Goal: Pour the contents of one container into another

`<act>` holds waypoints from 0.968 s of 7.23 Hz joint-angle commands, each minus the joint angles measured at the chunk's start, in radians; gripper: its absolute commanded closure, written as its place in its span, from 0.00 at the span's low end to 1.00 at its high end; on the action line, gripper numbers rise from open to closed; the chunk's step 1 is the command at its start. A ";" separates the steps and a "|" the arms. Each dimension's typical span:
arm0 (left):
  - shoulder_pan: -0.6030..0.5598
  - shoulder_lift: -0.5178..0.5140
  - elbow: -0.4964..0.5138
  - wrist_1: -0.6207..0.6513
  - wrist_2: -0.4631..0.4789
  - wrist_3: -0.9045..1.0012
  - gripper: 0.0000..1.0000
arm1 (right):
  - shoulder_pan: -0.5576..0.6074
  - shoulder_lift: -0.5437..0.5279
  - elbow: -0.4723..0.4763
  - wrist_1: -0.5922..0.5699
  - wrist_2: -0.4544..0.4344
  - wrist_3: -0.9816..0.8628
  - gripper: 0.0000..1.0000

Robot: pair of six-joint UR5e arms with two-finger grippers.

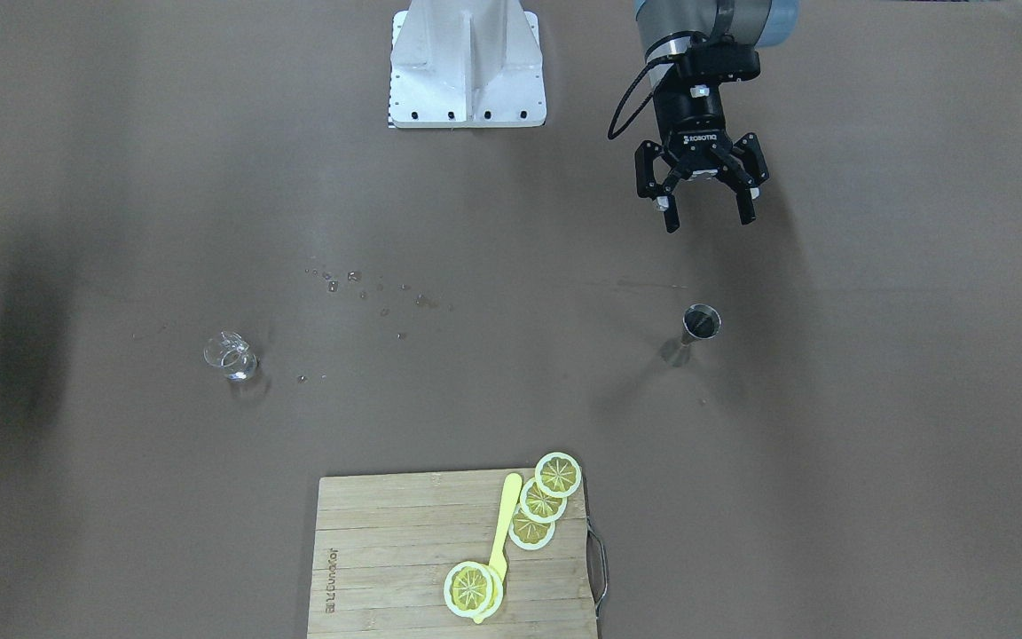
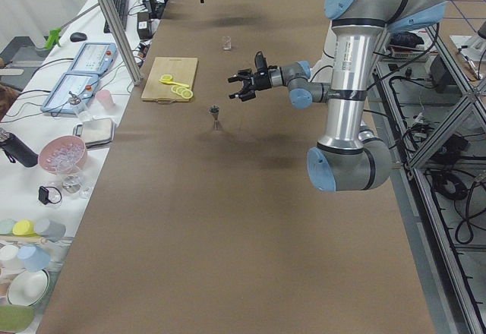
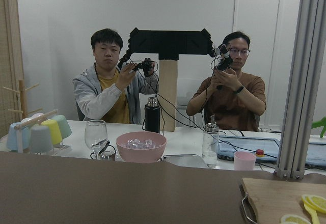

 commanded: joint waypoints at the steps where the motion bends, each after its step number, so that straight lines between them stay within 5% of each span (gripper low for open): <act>1: -0.087 -0.008 -0.092 -0.009 -0.226 0.158 0.01 | 0.042 -0.125 0.093 -0.053 -0.056 0.000 0.00; 4: -0.364 -0.011 -0.091 -0.185 -0.680 0.632 0.01 | 0.135 -0.491 0.458 -0.080 -0.008 0.002 0.00; 7: -0.680 -0.018 0.080 -0.259 -1.131 0.945 0.01 | 0.221 -0.554 0.506 -0.111 0.022 -0.007 0.00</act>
